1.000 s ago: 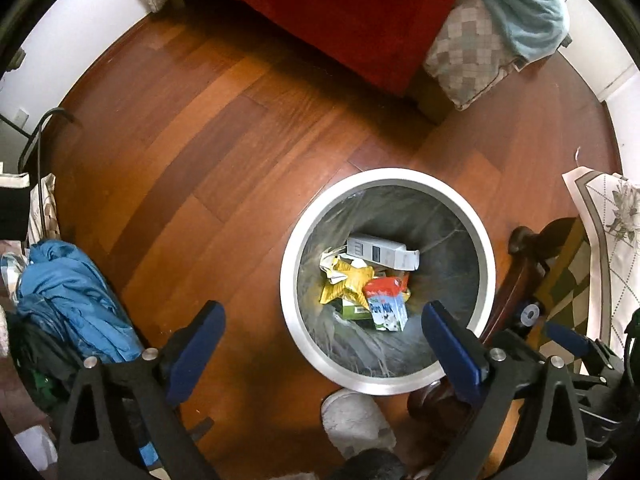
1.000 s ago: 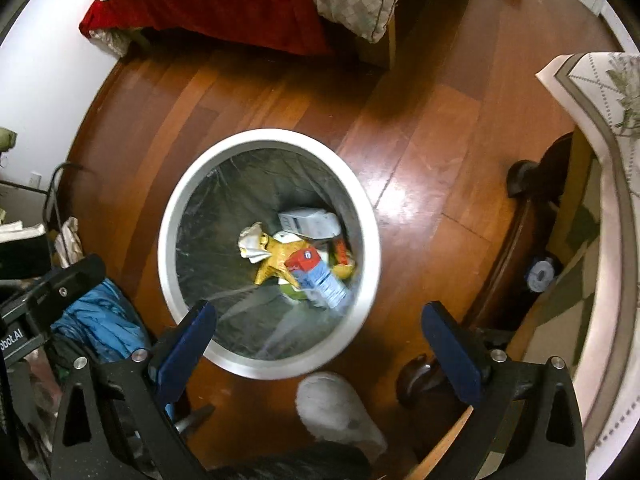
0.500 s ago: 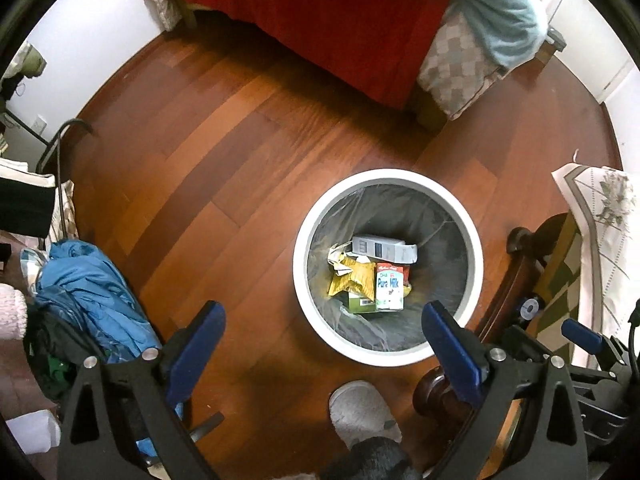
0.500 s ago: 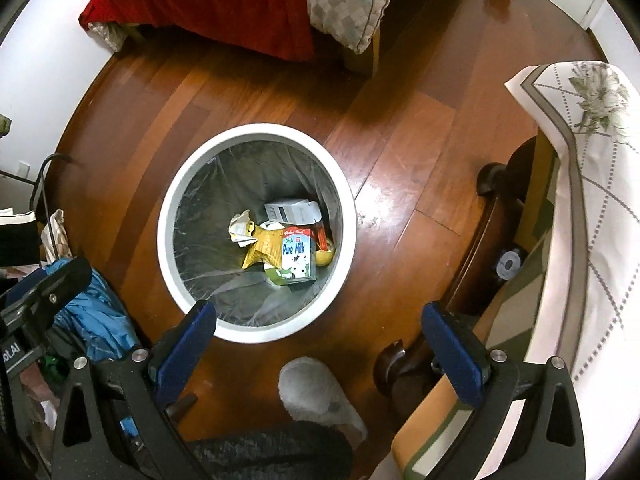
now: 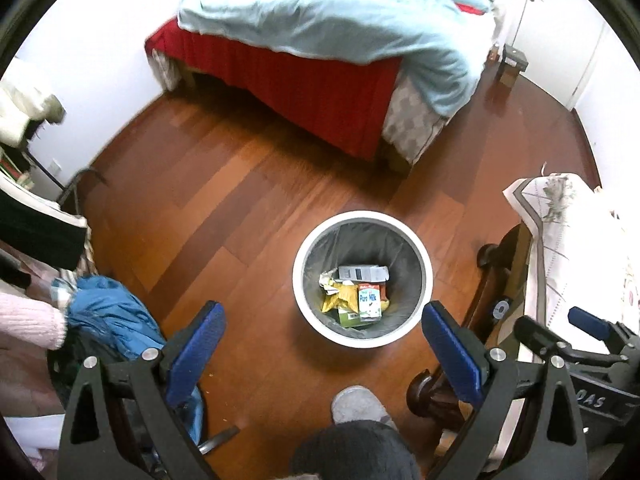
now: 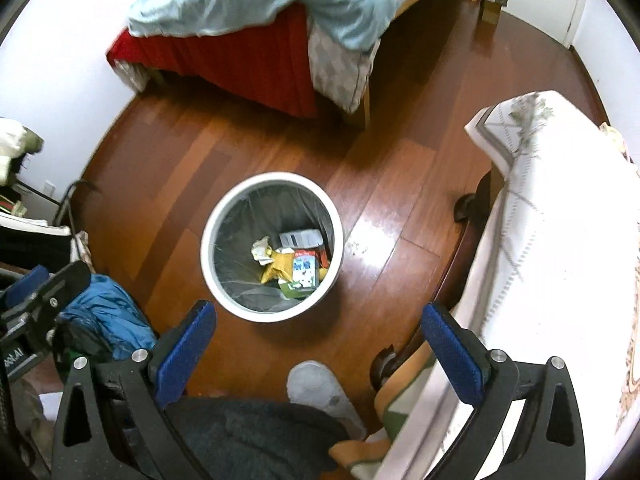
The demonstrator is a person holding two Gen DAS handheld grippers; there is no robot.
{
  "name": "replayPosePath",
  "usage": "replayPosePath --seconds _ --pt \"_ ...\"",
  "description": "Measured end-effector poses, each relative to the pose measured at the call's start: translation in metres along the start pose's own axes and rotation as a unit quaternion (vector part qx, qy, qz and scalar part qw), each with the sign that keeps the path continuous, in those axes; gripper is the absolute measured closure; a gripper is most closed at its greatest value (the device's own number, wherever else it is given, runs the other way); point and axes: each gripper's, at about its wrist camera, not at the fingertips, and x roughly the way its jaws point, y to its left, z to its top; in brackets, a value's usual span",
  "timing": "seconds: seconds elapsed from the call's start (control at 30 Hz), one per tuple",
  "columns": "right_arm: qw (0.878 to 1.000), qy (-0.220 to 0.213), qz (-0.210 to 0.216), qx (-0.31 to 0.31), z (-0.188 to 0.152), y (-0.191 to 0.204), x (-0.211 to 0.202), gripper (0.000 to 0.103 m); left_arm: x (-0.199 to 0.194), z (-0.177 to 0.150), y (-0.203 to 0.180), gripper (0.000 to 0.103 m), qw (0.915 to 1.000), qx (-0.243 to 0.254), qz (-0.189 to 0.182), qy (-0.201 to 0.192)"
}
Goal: Collect trash
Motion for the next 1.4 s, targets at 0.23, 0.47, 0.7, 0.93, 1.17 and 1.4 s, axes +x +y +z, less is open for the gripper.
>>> replayPosePath --seconds 0.23,0.47,0.7,0.93,1.17,1.4 --pt "0.996 -0.054 0.044 0.047 -0.030 -0.036 -0.085 0.000 -0.066 -0.013 -0.024 0.003 0.9989 0.011 -0.006 -0.045" --pt "0.983 -0.103 0.009 0.154 -0.095 -0.158 -0.166 0.000 -0.088 -0.041 -0.122 0.003 0.9944 0.074 -0.049 -0.057" --pt "0.945 -0.102 -0.117 0.288 -0.182 -0.340 -0.197 0.000 -0.045 -0.094 -0.287 0.003 0.9783 0.178 -0.104 0.018" --pt "0.912 -0.103 -0.163 0.363 -0.226 -0.483 -0.186 0.000 0.012 -0.132 -0.417 0.003 0.9606 0.251 -0.086 0.081" --pt "0.902 -0.123 -0.183 0.371 -0.209 -0.550 -0.168 0.000 0.038 -0.139 -0.476 0.003 0.9541 0.279 -0.052 0.096" --pt "0.904 -0.134 -0.171 0.369 -0.188 -0.572 -0.147 0.031 0.050 -0.137 -0.485 0.002 0.9534 0.282 -0.040 0.099"
